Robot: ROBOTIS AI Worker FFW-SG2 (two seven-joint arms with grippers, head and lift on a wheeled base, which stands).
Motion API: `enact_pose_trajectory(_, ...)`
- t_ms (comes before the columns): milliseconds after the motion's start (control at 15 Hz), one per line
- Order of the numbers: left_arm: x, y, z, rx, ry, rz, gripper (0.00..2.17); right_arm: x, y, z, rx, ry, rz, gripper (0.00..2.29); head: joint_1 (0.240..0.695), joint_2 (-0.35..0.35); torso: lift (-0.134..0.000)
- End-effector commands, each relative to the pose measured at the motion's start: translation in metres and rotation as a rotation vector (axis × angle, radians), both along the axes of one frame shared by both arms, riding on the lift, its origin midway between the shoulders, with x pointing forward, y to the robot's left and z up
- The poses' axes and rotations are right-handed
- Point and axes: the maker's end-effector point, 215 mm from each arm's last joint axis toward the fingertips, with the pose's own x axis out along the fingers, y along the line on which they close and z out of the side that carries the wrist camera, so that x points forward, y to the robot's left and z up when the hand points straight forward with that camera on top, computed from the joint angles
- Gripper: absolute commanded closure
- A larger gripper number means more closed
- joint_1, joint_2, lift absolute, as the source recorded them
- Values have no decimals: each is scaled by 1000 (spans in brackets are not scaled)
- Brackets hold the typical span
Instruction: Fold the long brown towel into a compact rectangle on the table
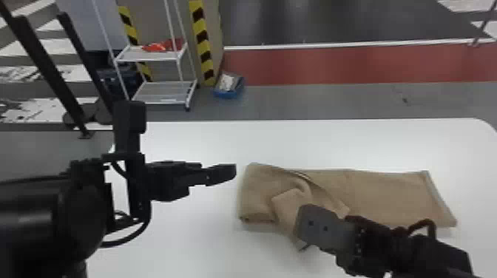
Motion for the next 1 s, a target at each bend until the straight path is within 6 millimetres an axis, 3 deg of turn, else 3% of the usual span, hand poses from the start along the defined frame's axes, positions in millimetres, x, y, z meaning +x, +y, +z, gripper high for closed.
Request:
enact_pose_trajectory(0,-2,0,-5,-6,18,4,26,-1,-6,-2,7,12,-38,741,695,118,-125)
enact_pose_trajectory(333,-2,0,-7,-8,24,2,26,5,-18,-2,-34,-13,-42,329,695,105,-125)
enact_pose_trajectory(533,-2,1,-9,-7,27,4,26,14,-24,-6,-89,-33,-29,329,695,96,-125)
enact_pose_trajectory(933,-2,2,-14,-7,39,7,26,29,-18,-24,-181,-36,16,404,695,91,-125)
